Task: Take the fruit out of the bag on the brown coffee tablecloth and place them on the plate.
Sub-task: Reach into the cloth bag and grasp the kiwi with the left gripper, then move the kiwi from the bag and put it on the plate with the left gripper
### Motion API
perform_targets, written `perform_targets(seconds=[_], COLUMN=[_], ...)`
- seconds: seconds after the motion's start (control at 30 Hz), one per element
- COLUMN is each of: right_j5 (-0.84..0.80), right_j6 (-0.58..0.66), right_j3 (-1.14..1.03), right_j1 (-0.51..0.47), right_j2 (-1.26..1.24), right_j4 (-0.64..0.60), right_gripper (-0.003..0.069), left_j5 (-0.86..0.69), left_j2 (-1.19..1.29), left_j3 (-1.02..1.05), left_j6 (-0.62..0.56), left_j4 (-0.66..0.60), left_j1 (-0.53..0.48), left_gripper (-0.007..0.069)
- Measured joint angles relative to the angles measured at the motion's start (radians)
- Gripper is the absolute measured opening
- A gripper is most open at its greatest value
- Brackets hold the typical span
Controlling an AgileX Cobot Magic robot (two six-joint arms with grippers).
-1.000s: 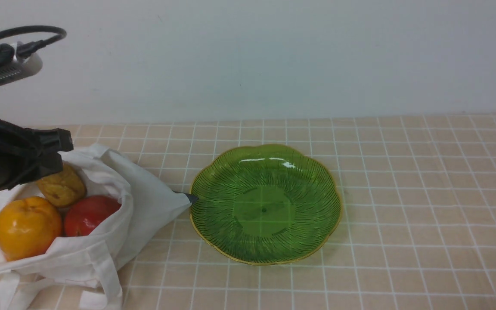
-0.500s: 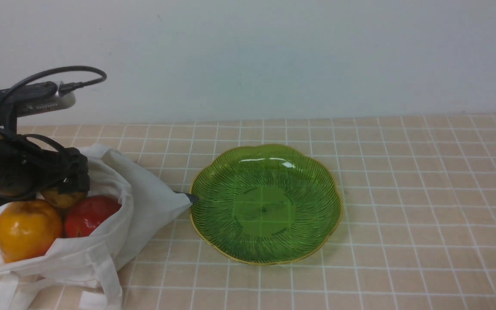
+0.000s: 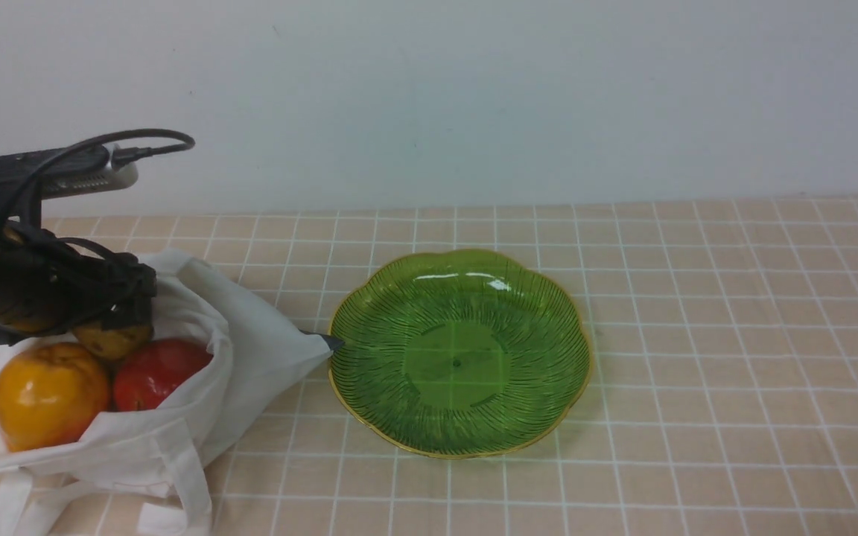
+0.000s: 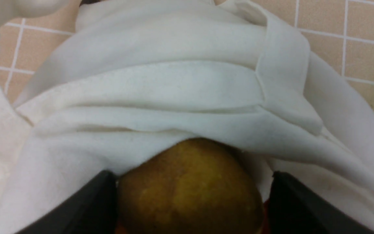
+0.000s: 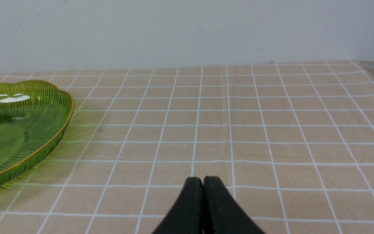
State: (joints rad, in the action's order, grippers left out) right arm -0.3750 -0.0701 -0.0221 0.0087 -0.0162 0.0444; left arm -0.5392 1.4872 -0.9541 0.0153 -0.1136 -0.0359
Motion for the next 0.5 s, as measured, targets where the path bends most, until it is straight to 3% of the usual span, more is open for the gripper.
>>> perform_targets(seconds=[0.03,0.37,0.5], right_j5=[0.000,0.000,0.000], right_j6=[0.000,0.000,0.000], right_j3=[0.000,0.000,0.000], right_j1=[0.000,0.000,0.000], right_j2=[0.000,0.000,0.000], right_j4=[0.000,0.000,0.000], right_gripper=[-0.0014,-0.0014,-0.0014], left_j5=[-0.001,-0.106,-0.154], left_j2=[-0.001,-0.153,-0.216], left_j3=[0.000,-0.001,-0.001], left_j6=[0.000,-0.001,-0.002], left_j4=[0.000,-0.005,-0.081], left_j1=[0.000,0.000,0.000], left_gripper=[0.0460,0.0464,0.0464])
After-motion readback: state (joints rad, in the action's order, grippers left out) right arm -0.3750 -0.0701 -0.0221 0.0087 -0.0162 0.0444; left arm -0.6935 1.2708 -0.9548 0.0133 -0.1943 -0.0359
